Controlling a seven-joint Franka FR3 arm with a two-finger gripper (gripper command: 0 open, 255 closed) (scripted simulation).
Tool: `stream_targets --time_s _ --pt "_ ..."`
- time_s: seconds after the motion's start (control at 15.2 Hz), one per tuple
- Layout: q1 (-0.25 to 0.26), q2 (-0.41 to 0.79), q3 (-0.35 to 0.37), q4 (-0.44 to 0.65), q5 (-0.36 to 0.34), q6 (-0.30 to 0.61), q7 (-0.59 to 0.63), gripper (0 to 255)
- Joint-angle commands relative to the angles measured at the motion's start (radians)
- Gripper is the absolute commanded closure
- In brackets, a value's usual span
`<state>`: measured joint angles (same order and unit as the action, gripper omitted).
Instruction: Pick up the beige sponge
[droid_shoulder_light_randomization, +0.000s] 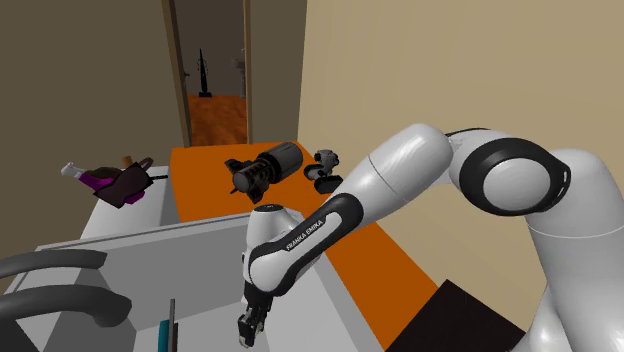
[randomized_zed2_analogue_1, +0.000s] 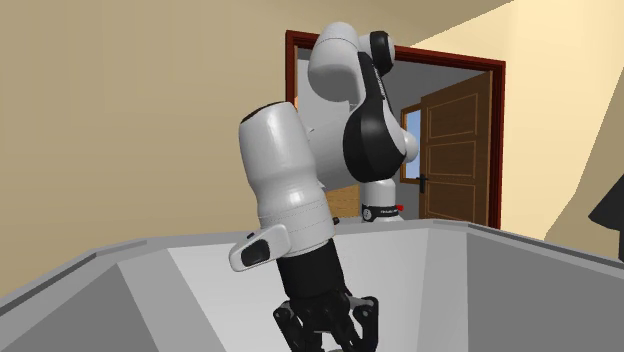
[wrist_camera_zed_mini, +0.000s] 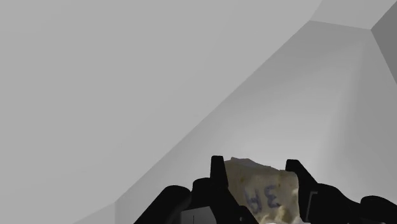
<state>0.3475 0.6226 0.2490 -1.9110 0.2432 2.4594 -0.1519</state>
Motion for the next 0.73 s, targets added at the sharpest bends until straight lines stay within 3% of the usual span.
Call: stream_targets --time_s 0.0,0.66 --pt "0.0 0.0 0.0 -0.001 0.0 0.0 0.0 255" --pt "-0.008 -0.095 0.006 -0.013 0.004 -0.08 0.019 255"
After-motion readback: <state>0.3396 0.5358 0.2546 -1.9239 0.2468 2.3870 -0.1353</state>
